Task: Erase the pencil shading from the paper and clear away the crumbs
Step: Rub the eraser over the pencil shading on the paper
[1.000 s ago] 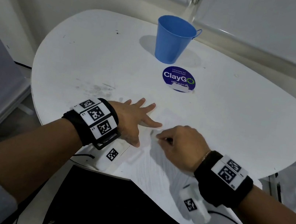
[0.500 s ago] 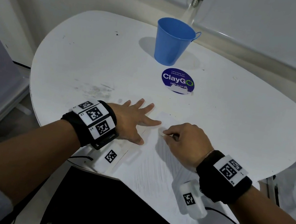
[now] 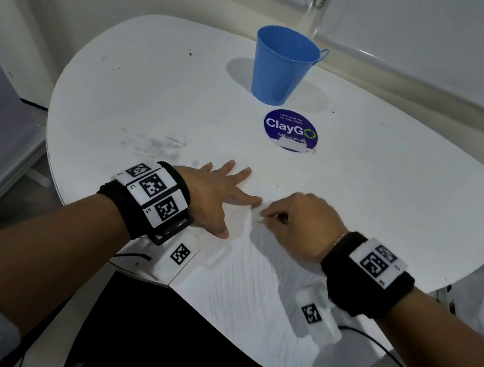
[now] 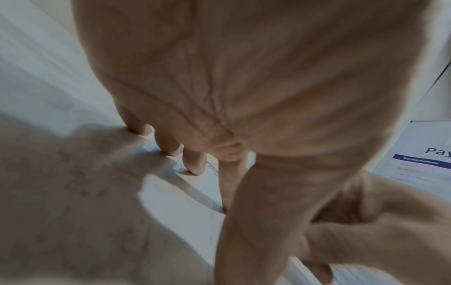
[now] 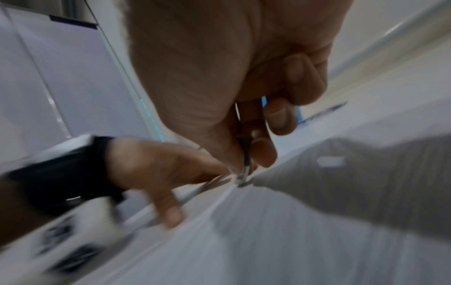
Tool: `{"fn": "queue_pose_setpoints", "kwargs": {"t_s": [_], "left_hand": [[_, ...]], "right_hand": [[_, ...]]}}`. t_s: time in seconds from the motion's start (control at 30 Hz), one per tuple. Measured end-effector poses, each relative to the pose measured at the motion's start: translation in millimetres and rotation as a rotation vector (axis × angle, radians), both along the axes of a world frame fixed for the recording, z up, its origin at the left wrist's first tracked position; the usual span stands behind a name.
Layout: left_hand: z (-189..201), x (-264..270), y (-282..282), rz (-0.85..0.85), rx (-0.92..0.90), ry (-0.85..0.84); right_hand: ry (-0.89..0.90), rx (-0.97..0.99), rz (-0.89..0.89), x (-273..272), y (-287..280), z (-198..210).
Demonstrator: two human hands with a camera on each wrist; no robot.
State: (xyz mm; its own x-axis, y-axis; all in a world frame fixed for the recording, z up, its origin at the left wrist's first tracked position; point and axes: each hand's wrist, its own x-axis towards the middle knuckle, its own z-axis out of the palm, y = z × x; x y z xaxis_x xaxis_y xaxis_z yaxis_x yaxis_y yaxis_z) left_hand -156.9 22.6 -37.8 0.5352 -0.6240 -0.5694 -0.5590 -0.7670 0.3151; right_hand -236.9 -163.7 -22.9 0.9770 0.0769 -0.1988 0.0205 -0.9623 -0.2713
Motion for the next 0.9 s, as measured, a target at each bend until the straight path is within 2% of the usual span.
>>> {"fn": "queue_pose_setpoints", "kwargs": {"t_s": [0.07,0.2,0.37,0.5,0.63,0.8,0.9], "left_hand": [[2,-2,-1,-0.009,0.004,-0.012],[2,-1,0,0.009,0.000,0.002],[2,-1,-1,-0.017,-0.002,-0.006],[-3,1,1,0.026,-0.012,0.011],[-1,0,-1,-0.003,0.000,-0.017],[-5,3,1,0.040,0.003,0.001],[0,0,-2,-0.015,0.017,-0.026]], "right_hand": [[-0.043,0.011,-0.081,6,-5,0],[0.038,-0.013,0.093,-10,8,-2],[-0.040,-0.005,-0.068,5,-4,1],[0.033,-0.013,0.114,-10,13,-2],[-0.042,0.017,-0.087,10,-3,1],[0.032,0.025,0.085,-9,13,-1],[-0.010,0.033,-0.056,8,-1,1]]}}
